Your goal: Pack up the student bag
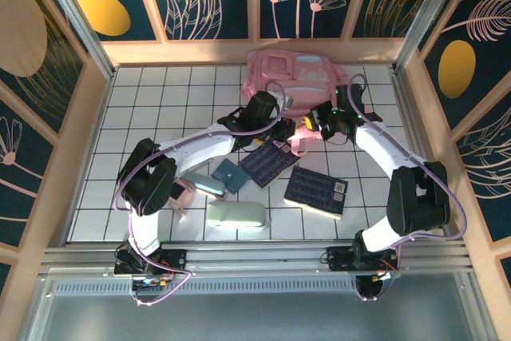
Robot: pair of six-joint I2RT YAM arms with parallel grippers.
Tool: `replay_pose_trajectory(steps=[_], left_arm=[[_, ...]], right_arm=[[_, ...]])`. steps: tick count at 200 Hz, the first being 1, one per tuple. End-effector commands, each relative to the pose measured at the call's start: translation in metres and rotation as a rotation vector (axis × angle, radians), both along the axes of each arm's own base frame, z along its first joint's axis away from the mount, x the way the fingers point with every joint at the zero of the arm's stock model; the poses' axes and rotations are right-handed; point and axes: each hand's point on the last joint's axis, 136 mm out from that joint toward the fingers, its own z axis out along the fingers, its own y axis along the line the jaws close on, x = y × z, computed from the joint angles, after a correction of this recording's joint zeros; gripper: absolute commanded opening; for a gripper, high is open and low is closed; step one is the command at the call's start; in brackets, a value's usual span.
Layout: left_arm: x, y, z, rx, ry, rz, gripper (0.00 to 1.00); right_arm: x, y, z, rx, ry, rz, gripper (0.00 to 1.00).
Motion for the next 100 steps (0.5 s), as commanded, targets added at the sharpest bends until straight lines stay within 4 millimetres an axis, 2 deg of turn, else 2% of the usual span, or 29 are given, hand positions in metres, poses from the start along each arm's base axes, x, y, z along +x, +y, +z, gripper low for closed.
replay_pose_trajectory(steps=[1,57,100], left_arm=[[0.008,0.014,0.04,-0.043,-0.075,0.031,0.0],[0.031,0.056,0.032,-0.029,-0.057,0.125,0.0],[0.055,0.076,0.019,-0.022,-0.035,0.176,0.0]], right_arm=[[0.018,-0.032,0.034,-0.082,-0.129,-0.075,0.0],[0.021,-0.051,0.055,-0.079,-0.178,-0.073,0.0],[0.023,-0.054,0.078,-0.064,-0.234,-0.033,0.0]])
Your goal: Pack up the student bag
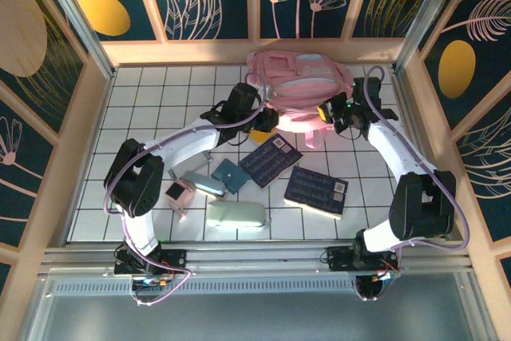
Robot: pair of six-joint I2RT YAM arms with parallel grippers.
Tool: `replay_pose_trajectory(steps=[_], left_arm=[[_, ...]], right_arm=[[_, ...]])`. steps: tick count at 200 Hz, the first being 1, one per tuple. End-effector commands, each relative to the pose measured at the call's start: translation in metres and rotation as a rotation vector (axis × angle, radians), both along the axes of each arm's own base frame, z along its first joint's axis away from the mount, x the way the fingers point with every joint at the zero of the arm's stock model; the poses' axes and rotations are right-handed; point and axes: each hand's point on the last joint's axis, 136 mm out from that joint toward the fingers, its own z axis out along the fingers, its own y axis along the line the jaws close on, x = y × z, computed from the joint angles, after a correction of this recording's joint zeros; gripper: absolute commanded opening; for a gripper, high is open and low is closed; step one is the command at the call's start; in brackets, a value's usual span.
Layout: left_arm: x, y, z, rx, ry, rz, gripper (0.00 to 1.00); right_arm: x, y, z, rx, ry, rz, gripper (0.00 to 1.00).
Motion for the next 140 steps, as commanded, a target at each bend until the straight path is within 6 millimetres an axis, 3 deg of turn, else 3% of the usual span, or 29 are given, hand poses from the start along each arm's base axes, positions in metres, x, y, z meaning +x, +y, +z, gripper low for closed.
replay_pose_trajectory(steps=[1,36,90,140], left_arm=[[0.023,0.023,0.01,-0.01,-0.032,0.069,0.0],[0.049,0.035,-0.009,-0.013,0.007,0.097,0.0],[0.094,0.052,-0.007,-0.043,0.003,0.158,0.0],[0.141,0.069,-0.027,-0.055,0.035,0.22,0.0]], right_arm=[[0.011,-0.018,0.046,-0.033,-0.139,-0.016,0.0],[0.011,-0.016,0.064,-0.056,-0.213,0.061,0.0],[0.002,-0.012,0.078,-0.075,-0.3,0.154,0.0],[-0.008,-0.01,0.094,-0.104,-0.387,0.192,0.0]])
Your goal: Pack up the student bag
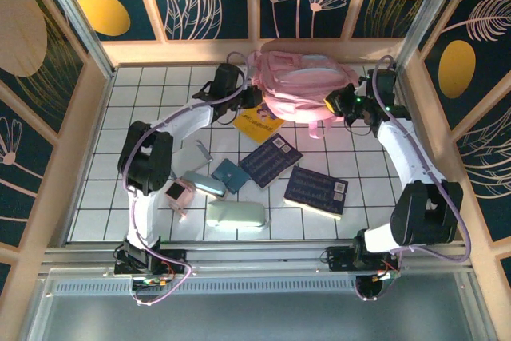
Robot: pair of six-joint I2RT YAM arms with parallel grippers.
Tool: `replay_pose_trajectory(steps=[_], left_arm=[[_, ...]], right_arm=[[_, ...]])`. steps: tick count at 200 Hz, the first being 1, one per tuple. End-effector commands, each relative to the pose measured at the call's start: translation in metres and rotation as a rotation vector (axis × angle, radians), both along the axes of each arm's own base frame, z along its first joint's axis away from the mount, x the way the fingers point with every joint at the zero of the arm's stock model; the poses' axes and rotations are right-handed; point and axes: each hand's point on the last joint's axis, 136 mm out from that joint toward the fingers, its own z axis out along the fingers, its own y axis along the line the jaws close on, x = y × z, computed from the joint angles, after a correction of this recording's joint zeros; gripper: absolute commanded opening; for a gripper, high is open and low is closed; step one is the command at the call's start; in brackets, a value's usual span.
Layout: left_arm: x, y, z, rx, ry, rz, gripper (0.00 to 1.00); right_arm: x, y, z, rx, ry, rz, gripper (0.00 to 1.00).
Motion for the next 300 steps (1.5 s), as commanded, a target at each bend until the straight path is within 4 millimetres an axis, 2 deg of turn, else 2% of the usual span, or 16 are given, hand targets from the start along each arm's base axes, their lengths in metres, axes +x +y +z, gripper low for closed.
replay_pose_trajectory(steps=[1,47,63,79,95,110,125,145,158,162,188,217,236,255,279,300], left_arm=[[0.037,0.024,-0.007,-0.012,0.004,0.09,0.0],[0.064,0.019,-0.007,-0.044,0.009,0.087,0.08],[0.066,0.016,-0.008,-0.064,0.028,0.07,0.19],[0.063,0.018,0.002,-0.069,0.017,0.07,0.32],[0.056,0.031,0.02,-0.061,-0.002,0.098,0.43],[0.05,0.058,0.039,-0.061,-0.006,0.166,0.5],[0.036,0.084,0.07,-0.074,-0.05,0.228,0.55],[0.013,0.107,0.11,-0.059,-0.127,0.283,0.58],[-0.002,0.118,0.127,-0.051,-0.162,0.311,0.59],[-0.01,0.122,0.142,-0.06,-0.188,0.319,0.6],[-0.036,0.148,0.178,-0.037,-0.274,0.388,0.62],[-0.061,0.176,0.211,0.008,-0.365,0.473,0.63],[-0.077,0.19,0.229,0.027,-0.418,0.508,0.65],[-0.087,0.198,0.239,0.04,-0.452,0.523,0.66],[-0.091,0.199,0.236,0.056,-0.45,0.517,0.67],[-0.089,0.194,0.226,0.057,-0.433,0.492,0.67]], right_arm=[[-0.006,-0.002,0.047,-0.025,-0.185,0.051,0.0],[-0.009,0.003,0.052,-0.045,-0.23,0.096,0.0],[-0.008,0.003,0.054,-0.056,-0.252,0.113,0.0],[-0.003,0.001,0.054,-0.082,-0.256,0.111,0.0],[0.002,0.001,0.057,-0.097,-0.266,0.112,0.0],[0.009,0.002,0.061,-0.114,-0.285,0.118,0.0],[0.019,0.008,0.069,-0.116,-0.322,0.14,0.0],[0.035,0.033,0.082,-0.116,-0.369,0.204,0.0],[0.047,0.051,0.096,-0.12,-0.422,0.239,0.0],[0.05,0.059,0.103,-0.118,-0.446,0.253,0.0],[0.06,0.125,0.135,-0.055,-0.556,0.421,0.0],[0.035,0.22,0.154,-0.034,-0.676,0.694,0.0],[0.011,0.262,0.144,-0.077,-0.717,0.841,0.0],[-0.007,0.273,0.127,-0.107,-0.755,0.932,0.0],[-0.02,0.265,0.105,-0.167,-0.761,0.988,0.0],[-0.021,0.249,0.073,-0.287,-0.7,0.983,0.0]])
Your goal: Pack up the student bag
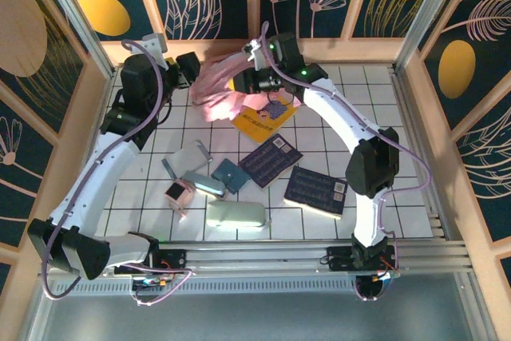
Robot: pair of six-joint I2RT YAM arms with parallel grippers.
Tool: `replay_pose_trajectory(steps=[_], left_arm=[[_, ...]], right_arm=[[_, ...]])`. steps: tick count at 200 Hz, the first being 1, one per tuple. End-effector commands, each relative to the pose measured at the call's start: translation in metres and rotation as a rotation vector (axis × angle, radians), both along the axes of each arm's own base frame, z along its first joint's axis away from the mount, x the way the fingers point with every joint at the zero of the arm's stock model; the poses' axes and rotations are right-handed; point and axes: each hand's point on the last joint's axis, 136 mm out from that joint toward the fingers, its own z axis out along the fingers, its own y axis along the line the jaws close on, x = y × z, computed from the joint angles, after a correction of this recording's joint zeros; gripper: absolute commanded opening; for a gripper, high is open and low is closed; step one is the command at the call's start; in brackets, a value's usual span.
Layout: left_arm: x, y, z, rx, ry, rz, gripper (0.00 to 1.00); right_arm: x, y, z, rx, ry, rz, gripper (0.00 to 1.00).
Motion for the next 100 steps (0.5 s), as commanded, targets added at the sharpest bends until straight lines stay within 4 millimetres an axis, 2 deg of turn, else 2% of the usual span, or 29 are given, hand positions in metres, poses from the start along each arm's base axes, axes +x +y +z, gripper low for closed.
replay_pose_trajectory(steps=[1,31,51,73,78,91,100], left_arm=[[0.0,0.0,-0.017,0.043,0.029,-0.007,0.67],[0.008,-0.016,-0.04,0.048,0.084,-0.078,0.67],[0.017,-0.037,-0.071,0.035,0.179,-0.172,0.67],[0.023,-0.061,-0.107,0.006,0.281,-0.277,0.67],[0.024,-0.065,-0.114,0.002,0.3,-0.294,0.67],[0.03,-0.073,-0.131,-0.002,0.348,-0.325,0.67],[0.034,-0.081,-0.142,-0.009,0.376,-0.361,0.67]], right_arm=[[-0.016,-0.021,0.018,-0.04,-0.168,0.061,0.0],[0.003,-0.072,-0.024,-0.112,-0.108,-0.137,0.0],[0.013,-0.105,-0.061,-0.133,-0.015,-0.268,0.0],[0.017,-0.127,-0.095,-0.163,0.071,-0.382,0.04],[0.016,-0.13,-0.102,-0.164,0.085,-0.397,0.07],[0.014,-0.138,-0.114,-0.166,0.112,-0.446,0.37],[0.011,-0.14,-0.116,-0.153,0.122,-0.46,0.52]])
